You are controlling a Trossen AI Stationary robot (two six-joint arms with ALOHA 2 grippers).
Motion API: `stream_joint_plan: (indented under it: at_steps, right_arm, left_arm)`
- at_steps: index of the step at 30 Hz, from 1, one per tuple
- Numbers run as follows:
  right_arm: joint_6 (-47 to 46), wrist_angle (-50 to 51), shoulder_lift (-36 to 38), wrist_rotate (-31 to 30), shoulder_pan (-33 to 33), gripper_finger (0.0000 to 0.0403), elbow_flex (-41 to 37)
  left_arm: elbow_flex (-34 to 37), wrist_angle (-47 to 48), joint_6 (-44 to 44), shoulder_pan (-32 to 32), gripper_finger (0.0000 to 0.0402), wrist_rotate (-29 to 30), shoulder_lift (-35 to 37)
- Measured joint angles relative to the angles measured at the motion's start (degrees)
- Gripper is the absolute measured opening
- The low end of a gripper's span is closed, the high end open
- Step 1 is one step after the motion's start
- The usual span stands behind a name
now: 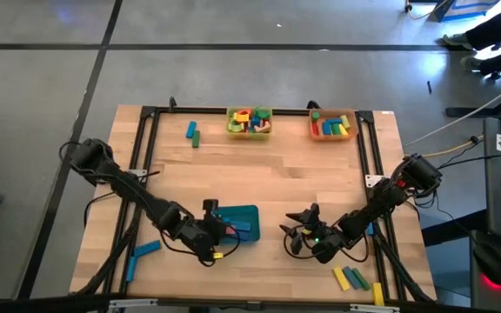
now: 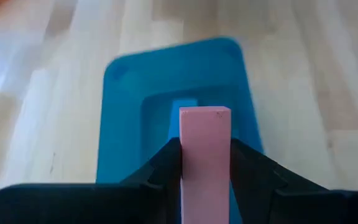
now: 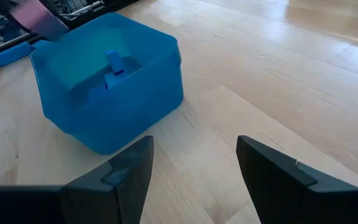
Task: Sort blocks by size
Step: Put the pink rectangular block into the blue bin, then put the blue rectangular block into the blue bin
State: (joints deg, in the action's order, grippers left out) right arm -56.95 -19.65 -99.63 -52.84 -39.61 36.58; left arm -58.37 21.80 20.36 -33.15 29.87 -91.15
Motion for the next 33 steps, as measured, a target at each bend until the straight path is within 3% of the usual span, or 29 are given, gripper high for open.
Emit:
stream_joint_plan:
  at_steps: [7,13,21,26,33]
  right_arm:
    - [0.00,0.03,0.00,-0.02,-0.09,0.0234,0.00]
    - [0.00,0.06,0.00,0.00,-0.09,0.0234,0.00]
    - [0.02,0.19,0.00,0.00,-0.09,0.0234,0.00]
    - [0.04,0.17,0.00,0.00,-0.09,0.0234,0.00]
    - [0.04,0.19,0.00,1.17,-0.09,0.0234,0.00]
  left_arm:
    - [0.00,0.07,0.91,0.27,0.0112,-0.07,-5.49]
    - [0.02,-0.28,1.85,0.61,0.0118,-1.12,-6.14]
    - [-0.33,0.94,0.78,0.70,0.0194,-1.41,-5.82]
    - [-5.89,15.17,3.32,-0.79,0.0223,-3.00,-3.72]
    - [-9.37,33.21,18.26,-7.66,0.0218,-10.69,2.85]
